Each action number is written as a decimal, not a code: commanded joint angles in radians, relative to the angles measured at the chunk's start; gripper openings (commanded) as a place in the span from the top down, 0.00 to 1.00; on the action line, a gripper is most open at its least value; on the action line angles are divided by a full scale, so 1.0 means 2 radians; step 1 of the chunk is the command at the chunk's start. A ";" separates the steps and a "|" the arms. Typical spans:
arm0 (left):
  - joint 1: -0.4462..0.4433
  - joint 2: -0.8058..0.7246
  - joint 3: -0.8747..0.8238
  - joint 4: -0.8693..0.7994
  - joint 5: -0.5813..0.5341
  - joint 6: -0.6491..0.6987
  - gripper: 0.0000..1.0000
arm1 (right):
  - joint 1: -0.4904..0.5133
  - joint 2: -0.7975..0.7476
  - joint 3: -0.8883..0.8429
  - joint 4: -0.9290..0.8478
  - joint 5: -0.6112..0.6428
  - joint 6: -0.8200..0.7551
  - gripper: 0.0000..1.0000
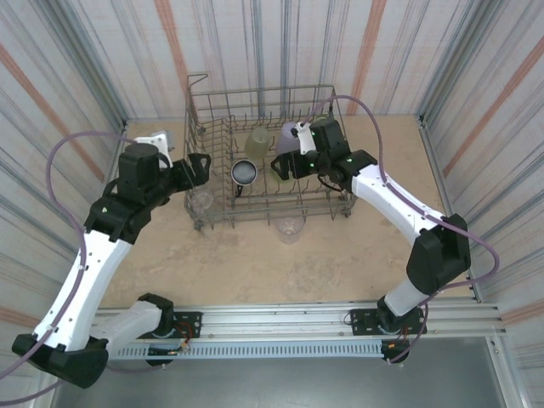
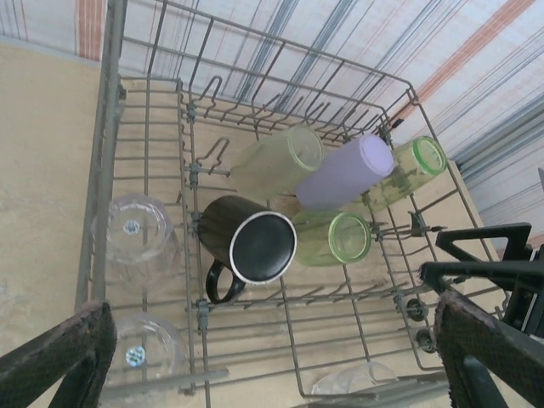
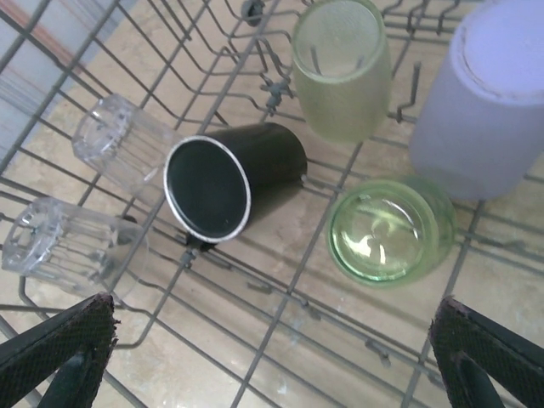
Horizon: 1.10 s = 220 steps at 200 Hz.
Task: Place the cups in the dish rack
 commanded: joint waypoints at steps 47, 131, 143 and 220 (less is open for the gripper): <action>-0.200 0.008 -0.029 -0.028 -0.179 -0.074 0.01 | -0.020 -0.069 -0.048 -0.020 -0.014 0.027 0.01; -0.386 0.112 -0.046 -0.028 -0.264 -0.173 0.01 | -0.036 -0.137 -0.098 -0.036 -0.007 0.036 0.01; -0.396 0.134 -0.037 -0.028 -0.261 -0.175 0.01 | -0.039 -0.144 -0.104 -0.037 -0.007 0.036 0.01; -0.386 0.231 -0.006 -0.027 -0.217 -0.212 0.01 | -0.078 -0.181 -0.136 -0.041 -0.022 0.039 0.01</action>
